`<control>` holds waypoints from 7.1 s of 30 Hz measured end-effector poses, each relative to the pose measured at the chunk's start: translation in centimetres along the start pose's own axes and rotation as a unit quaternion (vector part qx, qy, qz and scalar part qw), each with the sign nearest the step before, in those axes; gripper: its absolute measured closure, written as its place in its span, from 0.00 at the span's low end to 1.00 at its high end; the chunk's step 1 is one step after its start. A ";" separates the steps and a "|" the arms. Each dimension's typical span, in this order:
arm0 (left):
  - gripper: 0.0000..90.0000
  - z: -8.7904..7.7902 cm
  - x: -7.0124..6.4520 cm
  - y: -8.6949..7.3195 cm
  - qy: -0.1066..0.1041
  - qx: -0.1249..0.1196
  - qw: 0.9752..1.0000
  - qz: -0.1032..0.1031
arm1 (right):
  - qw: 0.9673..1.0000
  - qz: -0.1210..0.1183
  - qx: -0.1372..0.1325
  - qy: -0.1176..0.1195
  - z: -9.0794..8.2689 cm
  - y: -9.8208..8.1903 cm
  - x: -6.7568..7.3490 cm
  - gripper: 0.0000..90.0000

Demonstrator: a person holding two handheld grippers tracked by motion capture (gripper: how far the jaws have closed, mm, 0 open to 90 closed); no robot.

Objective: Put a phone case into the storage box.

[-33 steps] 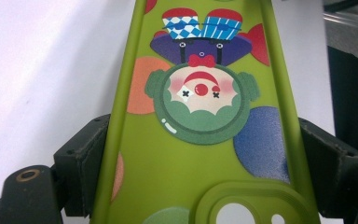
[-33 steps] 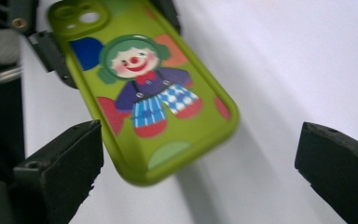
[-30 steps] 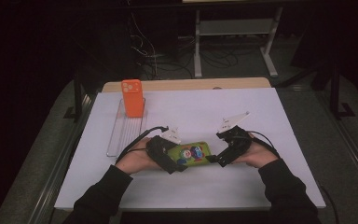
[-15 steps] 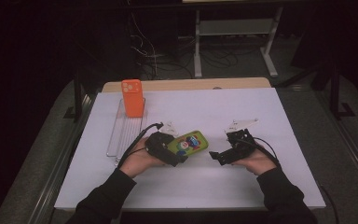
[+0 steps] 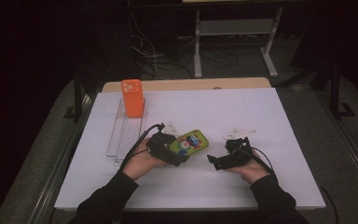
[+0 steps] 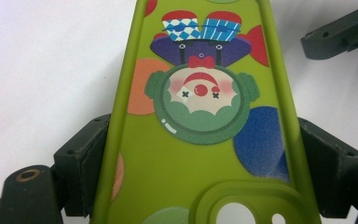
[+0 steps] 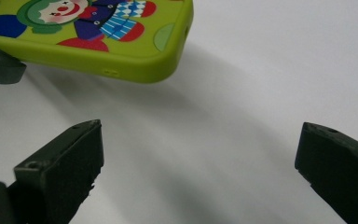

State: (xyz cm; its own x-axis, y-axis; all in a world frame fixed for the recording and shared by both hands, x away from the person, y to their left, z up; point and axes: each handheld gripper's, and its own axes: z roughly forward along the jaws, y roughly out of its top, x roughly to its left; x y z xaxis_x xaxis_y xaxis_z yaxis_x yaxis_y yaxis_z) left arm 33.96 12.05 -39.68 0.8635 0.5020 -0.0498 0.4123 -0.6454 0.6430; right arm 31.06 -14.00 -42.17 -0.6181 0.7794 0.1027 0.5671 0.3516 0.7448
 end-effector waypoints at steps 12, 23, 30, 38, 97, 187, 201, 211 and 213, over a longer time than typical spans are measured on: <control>0.17 0.2 -0.2 0.0 -0.002 -0.001 1.000 -0.004 | 0.993 -0.107 -0.004 -0.045 0.4 0.2 1.5 0.00; 0.17 0.2 -0.1 0.0 -0.006 0.006 1.000 0.012 | 0.983 -0.169 -0.020 -0.075 0.0 0.3 2.4 0.00; 0.17 0.2 -0.1 0.0 -0.008 0.008 1.000 0.013 | 0.968 -0.226 -0.025 -0.105 0.1 0.1 2.9 0.00; 0.17 0.5 -0.3 0.0 -0.011 -0.002 1.000 -0.002 | 0.943 -0.298 -0.022 -0.144 0.3 -0.1 3.8 0.00; 0.17 0.4 -0.5 0.0 -0.020 0.006 1.000 0.012 | 0.758 -0.588 -0.053 -0.277 3.4 -1.7 9.1 0.52; 0.00 -0.9 0.9 -0.4 -0.005 -0.033 0.999 -0.012 | 0.998 -0.019 -0.053 -0.006 0.1 1.3 0.9 0.84; 0.00 -1.6 2.0 2.2 -0.034 -0.099 0.992 -0.064 | 0.999 -0.015 -0.044 0.006 0.3 1.4 1.6 0.84; 0.00 -1.3 3.1 4.5 -0.058 -0.133 0.986 -0.082 | 0.999 -0.018 -0.047 0.014 0.3 1.6 2.2 0.84; 0.00 -1.1 3.3 4.7 -0.063 -0.130 0.987 -0.076 | 0.999 -0.018 -0.048 0.013 0.3 1.6 2.3 0.84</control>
State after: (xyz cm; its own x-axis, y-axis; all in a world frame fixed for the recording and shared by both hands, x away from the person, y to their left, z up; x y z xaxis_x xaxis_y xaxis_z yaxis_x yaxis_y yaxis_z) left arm 38.47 11.29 -35.96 0.8331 0.4954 -0.2461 0.4666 -0.3905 0.7936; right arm 30.74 -11.47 -40.94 -0.6523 0.7525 0.0906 0.4895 0.3269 0.8084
